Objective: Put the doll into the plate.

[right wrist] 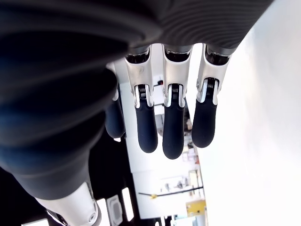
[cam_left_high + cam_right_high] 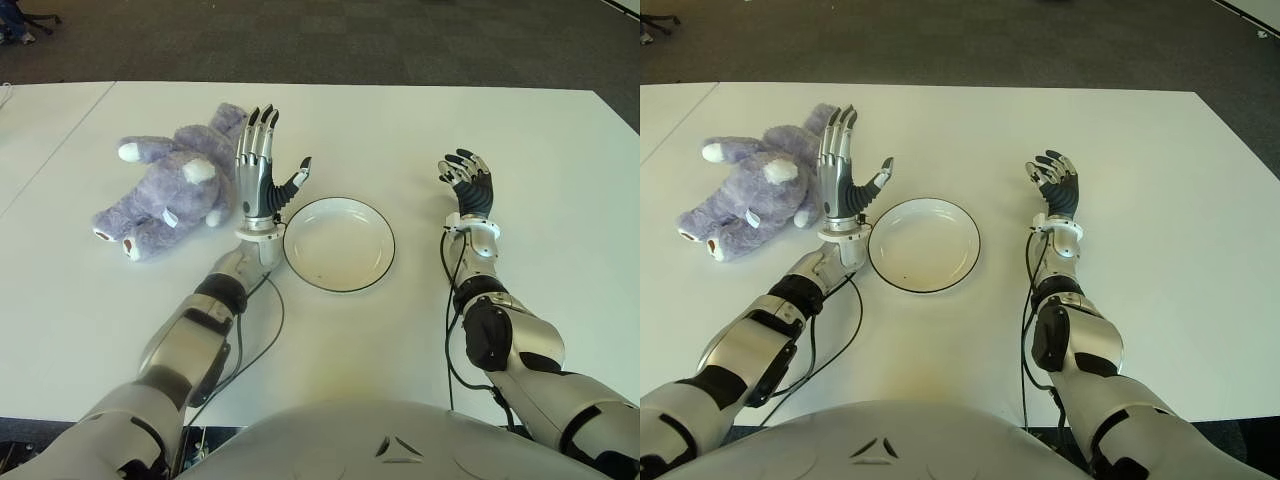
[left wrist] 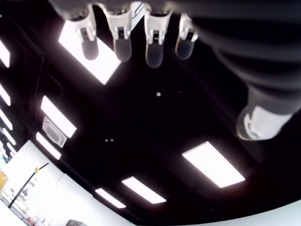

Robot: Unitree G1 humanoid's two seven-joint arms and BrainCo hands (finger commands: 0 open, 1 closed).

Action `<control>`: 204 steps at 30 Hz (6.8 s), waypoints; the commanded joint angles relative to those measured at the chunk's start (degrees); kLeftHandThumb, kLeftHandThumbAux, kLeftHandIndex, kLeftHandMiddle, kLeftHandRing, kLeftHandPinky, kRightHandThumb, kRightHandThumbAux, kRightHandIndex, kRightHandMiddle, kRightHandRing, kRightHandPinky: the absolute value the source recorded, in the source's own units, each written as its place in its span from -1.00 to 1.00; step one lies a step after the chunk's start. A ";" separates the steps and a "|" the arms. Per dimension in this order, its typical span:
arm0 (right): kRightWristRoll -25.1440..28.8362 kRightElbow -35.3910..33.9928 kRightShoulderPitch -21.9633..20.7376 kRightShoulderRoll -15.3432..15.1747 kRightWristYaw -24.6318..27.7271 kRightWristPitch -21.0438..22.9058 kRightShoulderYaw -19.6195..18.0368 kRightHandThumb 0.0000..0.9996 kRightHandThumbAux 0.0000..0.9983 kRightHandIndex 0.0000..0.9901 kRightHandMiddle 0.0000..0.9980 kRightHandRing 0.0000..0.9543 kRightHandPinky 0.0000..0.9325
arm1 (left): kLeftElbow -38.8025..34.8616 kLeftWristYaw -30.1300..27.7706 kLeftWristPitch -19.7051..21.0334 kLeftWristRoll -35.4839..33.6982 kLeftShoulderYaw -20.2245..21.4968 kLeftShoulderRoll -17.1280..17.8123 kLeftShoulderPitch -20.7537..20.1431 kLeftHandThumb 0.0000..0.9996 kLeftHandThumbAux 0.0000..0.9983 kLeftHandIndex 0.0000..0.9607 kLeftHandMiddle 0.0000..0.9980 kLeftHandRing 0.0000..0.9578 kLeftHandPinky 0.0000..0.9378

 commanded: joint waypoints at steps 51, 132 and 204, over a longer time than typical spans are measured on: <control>2.31 7.44 12.01 5.21 0.37 6.00 -2.29 -0.50 0.65 -0.45 -0.32 -0.22 -0.14 | -47.98 -20.45 22.29 8.02 7.39 14.65 15.96 -0.75 0.04 -0.79 -0.88 -0.96 -1.00; 2.42 7.66 11.20 3.86 -0.24 8.19 -2.14 -0.20 0.72 -0.42 -0.31 -0.23 -0.15 | -66.50 -36.01 25.65 5.43 14.90 9.27 40.73 -0.67 -0.19 -0.75 -1.00 -1.00 -1.00; 3.52 7.52 11.06 2.96 -0.31 8.69 -2.32 -0.19 0.72 -0.46 -0.31 -0.22 -0.16 | -35.55 -21.72 19.40 -1.58 18.29 3.30 16.84 -0.67 0.04 -0.96 -0.67 -0.63 -0.68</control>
